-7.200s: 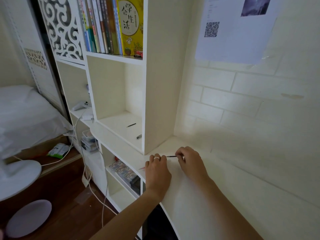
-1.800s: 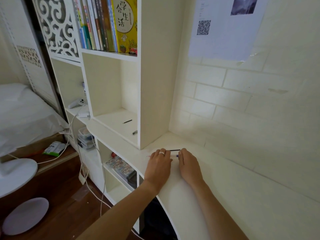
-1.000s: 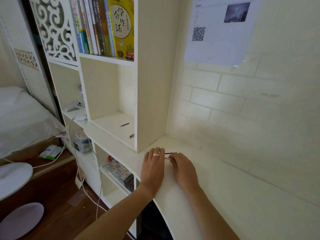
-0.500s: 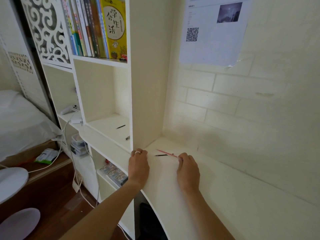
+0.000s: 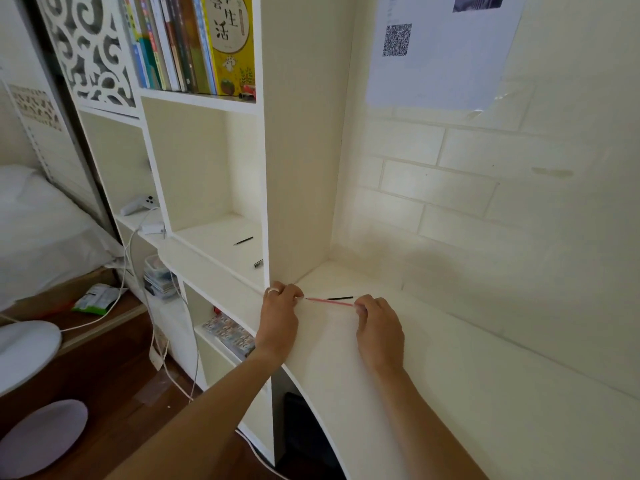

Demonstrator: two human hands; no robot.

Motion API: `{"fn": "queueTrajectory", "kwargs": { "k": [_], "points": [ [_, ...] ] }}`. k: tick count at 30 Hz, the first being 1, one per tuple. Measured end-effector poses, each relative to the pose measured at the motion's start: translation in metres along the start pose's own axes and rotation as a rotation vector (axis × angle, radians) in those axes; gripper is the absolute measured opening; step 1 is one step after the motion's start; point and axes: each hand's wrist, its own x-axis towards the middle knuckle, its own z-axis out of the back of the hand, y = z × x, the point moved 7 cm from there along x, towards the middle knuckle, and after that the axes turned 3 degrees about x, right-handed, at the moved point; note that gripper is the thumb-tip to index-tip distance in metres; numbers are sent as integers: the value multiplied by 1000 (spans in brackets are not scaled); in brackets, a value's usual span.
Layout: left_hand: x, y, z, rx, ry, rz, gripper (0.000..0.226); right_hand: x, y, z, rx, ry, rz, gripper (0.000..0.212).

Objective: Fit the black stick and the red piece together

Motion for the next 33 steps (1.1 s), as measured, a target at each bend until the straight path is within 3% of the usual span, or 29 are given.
{"fn": "queueTrajectory", "kwargs": {
  "k": [10, 13, 24, 33],
  "points": [
    [-6, -13, 0, 39, 94, -74, 38, -1, 5, -1, 8, 10, 41, 17],
    [-8, -19, -1, 49, 124, -106, 28, -1, 7, 1, 28, -3, 48, 15],
    [-8, -17, 1, 24, 64, -118, 26, -1, 8, 2, 75, -5, 83, 21],
    [-7, -16, -1, -64, 102, -134, 26, 8, -8, -6, 138, 40, 64, 22]
  ]
}}
